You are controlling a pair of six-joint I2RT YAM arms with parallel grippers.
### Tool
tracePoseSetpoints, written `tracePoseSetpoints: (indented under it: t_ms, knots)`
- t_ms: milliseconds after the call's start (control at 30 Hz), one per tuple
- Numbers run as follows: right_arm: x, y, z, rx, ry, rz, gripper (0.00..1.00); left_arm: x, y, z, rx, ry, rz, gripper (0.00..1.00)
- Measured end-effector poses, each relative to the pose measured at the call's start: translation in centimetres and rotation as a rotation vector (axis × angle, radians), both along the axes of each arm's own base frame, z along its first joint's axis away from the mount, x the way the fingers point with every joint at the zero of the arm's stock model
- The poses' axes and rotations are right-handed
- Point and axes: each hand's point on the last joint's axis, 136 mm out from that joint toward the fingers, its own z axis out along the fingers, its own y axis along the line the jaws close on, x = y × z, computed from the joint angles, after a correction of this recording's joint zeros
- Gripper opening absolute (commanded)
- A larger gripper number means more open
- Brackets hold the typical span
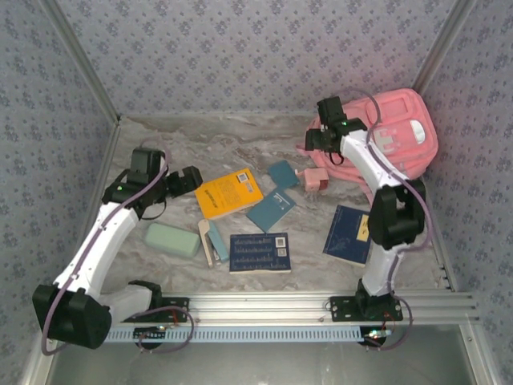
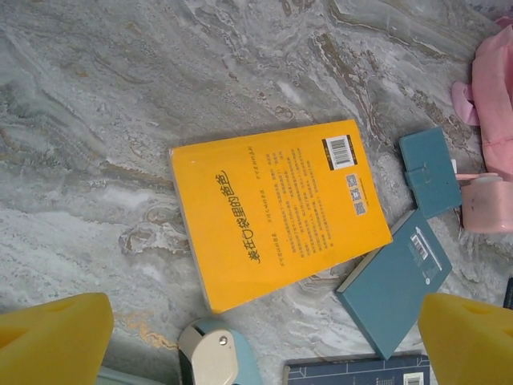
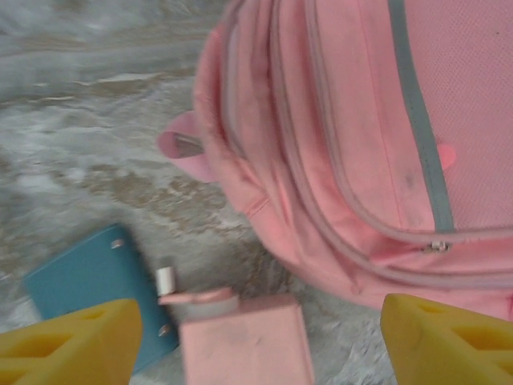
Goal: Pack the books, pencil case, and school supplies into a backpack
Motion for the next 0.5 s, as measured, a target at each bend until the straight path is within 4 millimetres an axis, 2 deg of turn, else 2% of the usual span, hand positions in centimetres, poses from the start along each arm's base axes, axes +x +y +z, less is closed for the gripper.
tracePoseSetpoints:
  t_ms: [133, 267, 500]
  knots:
    - [3.6, -1.1, -2.4, -0.028, 0.053, -0.03, 0.72, -0.3, 0.5, 1.1, 0.006, -0.042, 0.016, 0.97]
    - [5.5, -1.1, -4.4, -0.046, 0.09, -0.022, 0.7, -0.3, 0.6, 1.4, 0.009, -0.055, 0.021, 0.97]
    - [8.1, -0.2, -5.2, -0.043, 0.105, 0.006, 0.67, -0.3, 0.7, 1.4, 0.024, -0.06, 0.027, 0.97]
